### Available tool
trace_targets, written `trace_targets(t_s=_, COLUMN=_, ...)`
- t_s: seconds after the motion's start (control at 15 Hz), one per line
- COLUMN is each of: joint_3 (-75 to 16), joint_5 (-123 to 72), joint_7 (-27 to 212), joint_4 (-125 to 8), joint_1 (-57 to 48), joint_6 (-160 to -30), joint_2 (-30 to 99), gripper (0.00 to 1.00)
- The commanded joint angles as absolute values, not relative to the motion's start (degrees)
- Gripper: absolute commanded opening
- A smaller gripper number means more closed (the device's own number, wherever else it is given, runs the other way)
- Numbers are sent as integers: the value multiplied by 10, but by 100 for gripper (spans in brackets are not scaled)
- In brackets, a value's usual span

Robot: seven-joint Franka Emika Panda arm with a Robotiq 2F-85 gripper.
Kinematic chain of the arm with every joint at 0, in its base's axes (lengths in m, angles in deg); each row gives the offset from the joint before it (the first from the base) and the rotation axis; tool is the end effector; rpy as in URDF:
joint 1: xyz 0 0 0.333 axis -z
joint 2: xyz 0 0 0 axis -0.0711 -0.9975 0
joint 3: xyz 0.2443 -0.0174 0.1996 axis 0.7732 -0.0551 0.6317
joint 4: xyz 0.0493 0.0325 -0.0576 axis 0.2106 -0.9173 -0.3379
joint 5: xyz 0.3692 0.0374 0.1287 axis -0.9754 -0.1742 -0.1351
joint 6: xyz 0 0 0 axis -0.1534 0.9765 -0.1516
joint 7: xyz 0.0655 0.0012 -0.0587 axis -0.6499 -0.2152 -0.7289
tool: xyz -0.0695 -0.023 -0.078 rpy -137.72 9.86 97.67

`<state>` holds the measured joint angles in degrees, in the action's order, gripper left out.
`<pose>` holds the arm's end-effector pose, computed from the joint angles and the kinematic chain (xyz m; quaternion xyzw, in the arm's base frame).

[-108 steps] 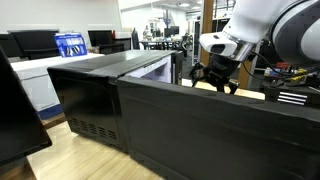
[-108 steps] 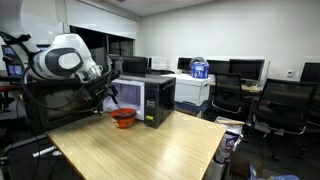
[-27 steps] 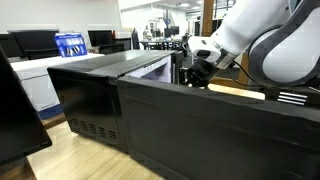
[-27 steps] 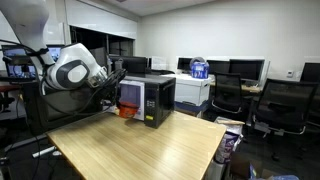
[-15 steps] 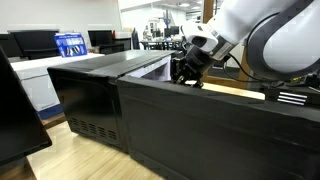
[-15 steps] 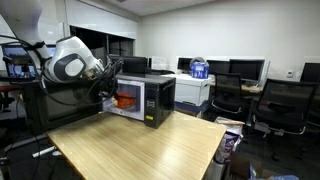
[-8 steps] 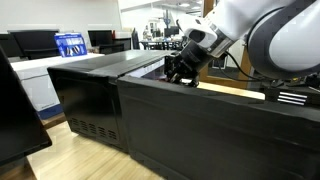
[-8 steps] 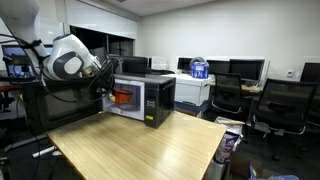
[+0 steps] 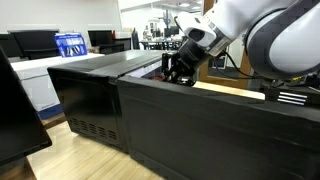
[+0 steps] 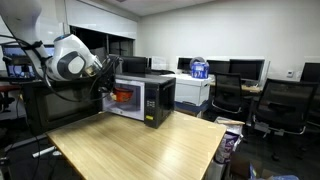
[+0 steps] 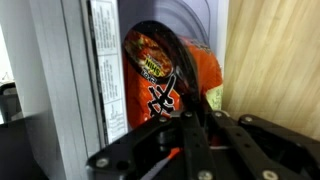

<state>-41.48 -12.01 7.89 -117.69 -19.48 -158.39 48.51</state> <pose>0.4714 0.0317 0.3194 0.6063 0.7029 0.2734 0.2522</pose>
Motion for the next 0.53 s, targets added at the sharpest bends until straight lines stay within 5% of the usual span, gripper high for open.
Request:
trace_targets(t_s=0.0, joint_3=-355, joint_5=-100, joint_7=95, joint_4=-1152, joint_1=-116, joint_6=-1582, joint_2=480, gripper=4)
trace_targets(t_s=0.47, joint_3=-315, joint_5=-95, joint_7=104, joint_4=-1126, joint_1=-59, joint_6=-1584, joint_2=453, gripper=4)
